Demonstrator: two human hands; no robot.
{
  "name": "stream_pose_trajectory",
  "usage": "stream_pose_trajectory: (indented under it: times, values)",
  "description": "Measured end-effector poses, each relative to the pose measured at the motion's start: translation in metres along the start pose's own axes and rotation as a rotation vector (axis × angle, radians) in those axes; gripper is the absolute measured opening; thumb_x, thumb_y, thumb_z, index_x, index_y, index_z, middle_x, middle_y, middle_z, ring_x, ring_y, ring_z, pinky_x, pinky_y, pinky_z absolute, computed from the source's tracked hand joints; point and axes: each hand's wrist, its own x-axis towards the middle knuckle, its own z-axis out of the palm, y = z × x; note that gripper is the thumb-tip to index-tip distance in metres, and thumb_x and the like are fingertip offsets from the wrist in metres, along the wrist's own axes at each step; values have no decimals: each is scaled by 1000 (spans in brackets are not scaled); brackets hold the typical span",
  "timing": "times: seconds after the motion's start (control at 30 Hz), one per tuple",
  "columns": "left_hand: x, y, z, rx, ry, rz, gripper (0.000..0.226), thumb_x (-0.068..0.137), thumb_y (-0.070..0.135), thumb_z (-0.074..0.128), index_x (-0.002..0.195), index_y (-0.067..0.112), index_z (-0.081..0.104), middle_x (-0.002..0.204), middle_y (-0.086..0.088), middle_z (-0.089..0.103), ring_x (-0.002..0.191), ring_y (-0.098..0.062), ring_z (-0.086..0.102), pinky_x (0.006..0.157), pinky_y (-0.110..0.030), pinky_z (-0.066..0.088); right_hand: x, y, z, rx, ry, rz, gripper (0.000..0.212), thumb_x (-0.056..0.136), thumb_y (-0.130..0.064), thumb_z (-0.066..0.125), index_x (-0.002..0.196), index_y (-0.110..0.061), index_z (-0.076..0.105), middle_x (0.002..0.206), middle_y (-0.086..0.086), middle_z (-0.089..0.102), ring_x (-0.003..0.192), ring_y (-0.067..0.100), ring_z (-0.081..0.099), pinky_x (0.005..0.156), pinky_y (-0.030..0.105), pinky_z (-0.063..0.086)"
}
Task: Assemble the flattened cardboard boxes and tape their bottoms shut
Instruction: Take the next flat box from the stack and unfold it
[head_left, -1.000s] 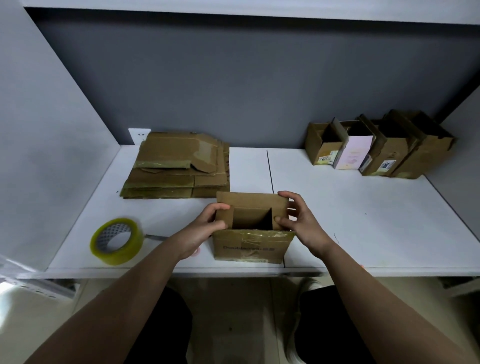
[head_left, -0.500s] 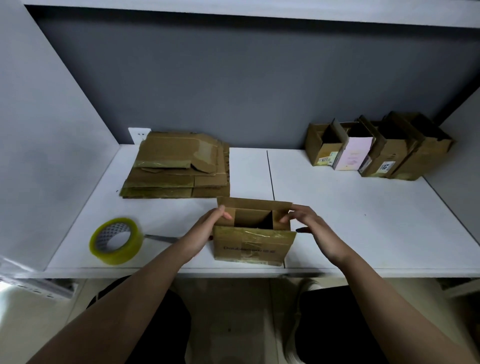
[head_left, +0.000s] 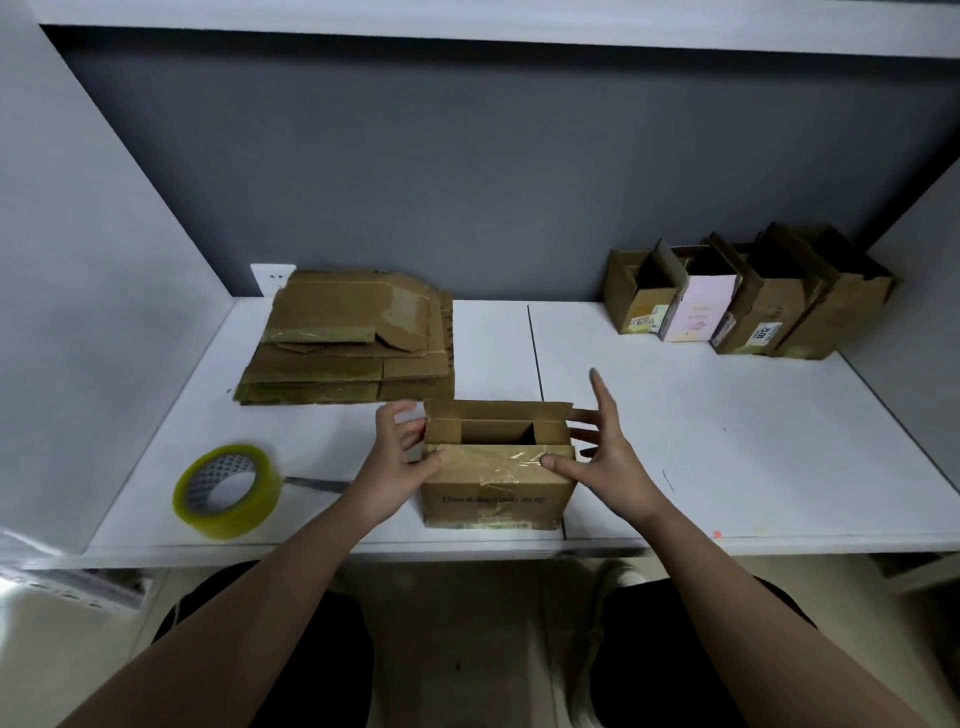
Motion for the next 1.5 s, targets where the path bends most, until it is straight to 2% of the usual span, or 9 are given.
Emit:
stream_pose_trajectory:
  times: [0.07,0.17,0.3,0.4,0.53,0.67,0.83,1.2,1.5]
  values:
    - [1,1,-2,-24,-45,15,78,88,8,65,145,34,17,130,14,38,123,-4,36,90,-23,39,1,3,-1,19,-30,-29,77,78,-17,78,137,-43,35,138,-6,43,125,13,47,81,18,47]
    - [2,1,-1,28,-91,21,47,91,10,60,129,32,44,121,25,42,124,-5,37,77,-15,43,1,11,1,63,-29,-30,39,80,-15,76,108,-36,57,127,-7,48,126,13,47,89,35,50]
    - [5,-4,0,-15,-101,-82,20,95,18,55,113,27,55,115,16,46,120,-15,41,85,-28,42,0,15,8,67,-54,23,16,87,-17,69,100,-26,64,127,-17,42,131,1,33,101,23,34]
    - [5,-4,3,-110,-111,-139,16,98,22,49,110,27,58,118,8,47,112,-17,46,84,-29,45,2,20,12,167,-68,85,8,91,-20,64,99,-22,63,124,-11,51,128,7,41,102,23,33]
    - [7,-7,6,-207,-118,-166,22,99,14,44,106,27,60,122,5,46,111,-18,48,94,-35,46,3,23,20,274,-13,127,7,89,-21,66,91,-28,65,122,0,56,118,19,51,89,23,41]
    - [8,-7,8,-220,-90,-144,26,99,11,45,104,28,62,119,9,49,110,-15,48,94,-34,46,8,24,21,297,51,133,8,87,-17,68,89,-25,67,121,2,58,116,20,54,92,26,43]
    - [9,-4,9,-167,-50,-151,24,99,14,45,97,28,65,121,6,49,111,-18,48,78,-25,44,13,20,25,190,84,92,7,91,-12,62,92,-18,64,118,2,56,109,10,53,79,6,42]
    - [11,1,5,-142,-100,-182,25,99,9,44,114,16,61,111,10,51,95,-4,51,61,-14,40,12,24,12,214,-54,91,19,95,-7,53,101,-20,66,124,0,57,116,14,53,92,21,41]
    - [12,-11,6,-14,-91,-74,28,98,9,44,99,30,62,119,7,53,115,-14,49,88,-22,41,10,20,13,132,-26,48,13,95,-11,55,103,-15,66,121,-2,58,114,9,52,86,7,42]
